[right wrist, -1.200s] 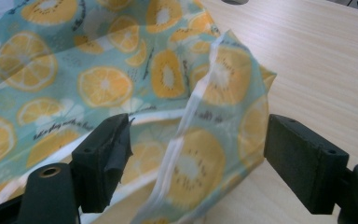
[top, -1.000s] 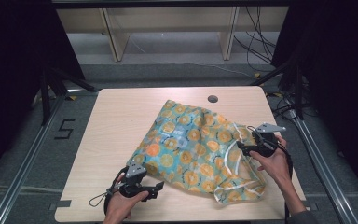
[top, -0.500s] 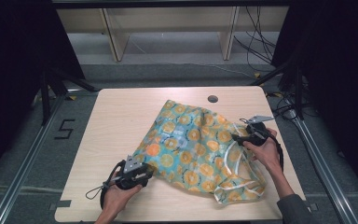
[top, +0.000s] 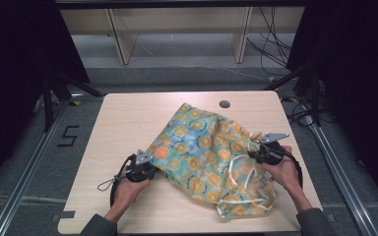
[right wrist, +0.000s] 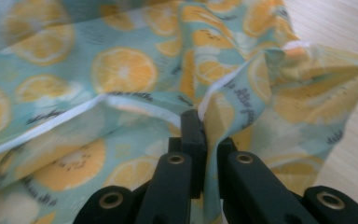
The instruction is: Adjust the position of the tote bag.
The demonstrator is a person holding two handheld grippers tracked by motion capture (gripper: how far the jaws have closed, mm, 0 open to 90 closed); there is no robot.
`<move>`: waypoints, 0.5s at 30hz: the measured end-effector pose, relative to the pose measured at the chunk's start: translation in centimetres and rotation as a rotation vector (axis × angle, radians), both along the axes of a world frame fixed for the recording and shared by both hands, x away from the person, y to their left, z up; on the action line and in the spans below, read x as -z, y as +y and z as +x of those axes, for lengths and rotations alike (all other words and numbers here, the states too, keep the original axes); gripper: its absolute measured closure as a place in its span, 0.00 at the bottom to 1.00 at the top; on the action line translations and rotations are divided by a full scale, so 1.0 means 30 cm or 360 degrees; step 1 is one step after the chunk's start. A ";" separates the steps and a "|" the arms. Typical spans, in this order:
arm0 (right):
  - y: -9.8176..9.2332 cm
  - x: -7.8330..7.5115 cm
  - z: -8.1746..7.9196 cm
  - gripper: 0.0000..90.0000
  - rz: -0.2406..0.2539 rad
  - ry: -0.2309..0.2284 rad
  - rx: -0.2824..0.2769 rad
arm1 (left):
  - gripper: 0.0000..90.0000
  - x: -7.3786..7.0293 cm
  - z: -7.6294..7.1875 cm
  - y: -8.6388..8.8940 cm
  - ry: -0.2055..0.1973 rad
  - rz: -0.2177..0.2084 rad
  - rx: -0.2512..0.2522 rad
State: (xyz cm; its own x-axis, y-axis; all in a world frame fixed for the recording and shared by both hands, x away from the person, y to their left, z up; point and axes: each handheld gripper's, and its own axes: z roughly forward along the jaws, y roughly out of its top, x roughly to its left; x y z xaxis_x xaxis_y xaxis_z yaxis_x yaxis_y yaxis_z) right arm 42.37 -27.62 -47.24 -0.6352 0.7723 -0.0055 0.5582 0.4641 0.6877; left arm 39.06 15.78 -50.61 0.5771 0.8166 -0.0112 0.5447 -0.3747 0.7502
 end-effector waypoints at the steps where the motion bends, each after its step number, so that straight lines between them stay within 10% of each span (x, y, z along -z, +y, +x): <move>1: 0.006 -0.004 -0.016 1.00 -0.0005 -0.0012 -0.0028 | 0.96 -0.009 0.044 0.008 -0.0003 0.0013 -0.0020; 15: 0.209 0.004 -0.205 0.97 0.0030 0.0026 -0.0401 | 0.89 0.004 0.287 0.057 0.0019 -0.0054 -0.0246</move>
State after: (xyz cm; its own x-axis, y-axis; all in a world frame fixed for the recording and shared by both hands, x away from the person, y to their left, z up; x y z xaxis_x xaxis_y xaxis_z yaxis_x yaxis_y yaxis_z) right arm 36.22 -21.34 -47.35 -0.8075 0.5896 0.0190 0.4377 0.5771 0.6895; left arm 47.69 17.49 -50.74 0.4443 0.8947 -0.0463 0.6029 -0.2604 0.7541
